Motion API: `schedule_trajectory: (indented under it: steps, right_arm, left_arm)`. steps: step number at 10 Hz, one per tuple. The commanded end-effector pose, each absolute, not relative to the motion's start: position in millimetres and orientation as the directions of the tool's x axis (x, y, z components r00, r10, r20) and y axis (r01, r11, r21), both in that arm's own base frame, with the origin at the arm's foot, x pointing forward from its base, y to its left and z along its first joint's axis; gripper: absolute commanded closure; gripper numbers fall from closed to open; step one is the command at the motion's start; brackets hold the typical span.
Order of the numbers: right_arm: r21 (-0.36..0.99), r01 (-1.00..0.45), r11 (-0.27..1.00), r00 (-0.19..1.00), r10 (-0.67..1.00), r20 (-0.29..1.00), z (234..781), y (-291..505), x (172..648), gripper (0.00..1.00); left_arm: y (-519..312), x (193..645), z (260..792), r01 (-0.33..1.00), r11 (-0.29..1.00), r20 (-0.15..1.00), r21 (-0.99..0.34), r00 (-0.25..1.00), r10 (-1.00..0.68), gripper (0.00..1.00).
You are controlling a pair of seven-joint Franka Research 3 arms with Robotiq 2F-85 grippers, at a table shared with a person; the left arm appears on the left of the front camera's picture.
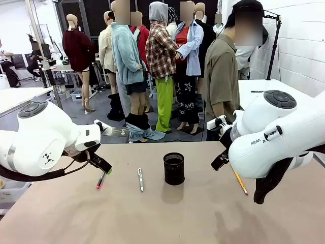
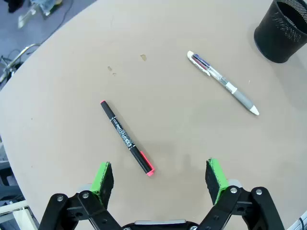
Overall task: Place the pens into the pen holder.
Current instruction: Pick up a writing instrument from the table and place it into the Pen holder.
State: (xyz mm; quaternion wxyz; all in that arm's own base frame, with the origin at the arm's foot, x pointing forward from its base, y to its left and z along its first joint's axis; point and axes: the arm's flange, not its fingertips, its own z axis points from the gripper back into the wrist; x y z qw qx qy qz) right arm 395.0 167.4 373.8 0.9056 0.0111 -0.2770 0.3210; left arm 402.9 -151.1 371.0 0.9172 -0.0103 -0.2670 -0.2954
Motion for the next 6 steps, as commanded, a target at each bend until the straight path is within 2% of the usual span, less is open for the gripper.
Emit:
schedule_trajectory:
  steps: [1,6]
  right_arm:
    - [-0.158,-0.588,0.794,0.640,0.575,0.509,373.7,167.5,395.0,0.00]
    - [-0.158,-0.588,0.794,0.640,0.575,0.509,373.7,167.5,395.0,0.00]
  left_arm:
    - [-151.1,402.8,371.2,0.547,0.825,0.496,0.139,0.683,-0.536,0.00]
    - [-151.1,402.8,371.2,0.547,0.825,0.496,0.139,0.683,-0.536,0.00]
